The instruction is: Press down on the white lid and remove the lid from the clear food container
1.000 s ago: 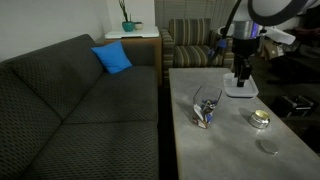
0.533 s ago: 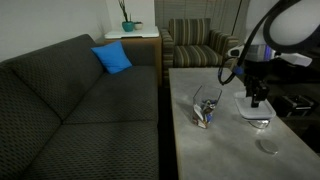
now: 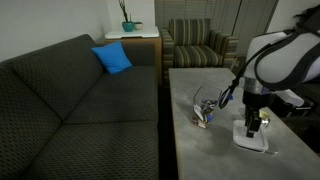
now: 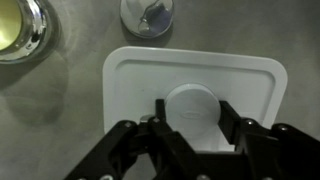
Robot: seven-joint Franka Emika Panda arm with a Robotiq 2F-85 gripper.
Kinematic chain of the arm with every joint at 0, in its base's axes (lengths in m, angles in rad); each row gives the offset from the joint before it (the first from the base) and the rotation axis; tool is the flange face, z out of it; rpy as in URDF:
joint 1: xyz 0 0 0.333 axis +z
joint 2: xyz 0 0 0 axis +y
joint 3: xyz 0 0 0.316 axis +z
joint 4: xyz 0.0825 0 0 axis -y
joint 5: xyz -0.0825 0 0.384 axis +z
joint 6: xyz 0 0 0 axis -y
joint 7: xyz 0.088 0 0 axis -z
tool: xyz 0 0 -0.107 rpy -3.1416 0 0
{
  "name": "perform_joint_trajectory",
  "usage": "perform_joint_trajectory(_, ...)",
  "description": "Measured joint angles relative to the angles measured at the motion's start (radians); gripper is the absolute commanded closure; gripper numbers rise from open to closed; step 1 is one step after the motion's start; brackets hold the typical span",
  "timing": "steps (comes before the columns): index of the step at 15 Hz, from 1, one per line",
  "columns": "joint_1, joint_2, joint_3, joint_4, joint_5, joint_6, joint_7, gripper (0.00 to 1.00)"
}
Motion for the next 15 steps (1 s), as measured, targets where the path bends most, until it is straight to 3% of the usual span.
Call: perform_joint_trajectory(15, 0.007, 0.214, 0.021, 0.308, 0.019, -0.029, 0.117, 0.71)
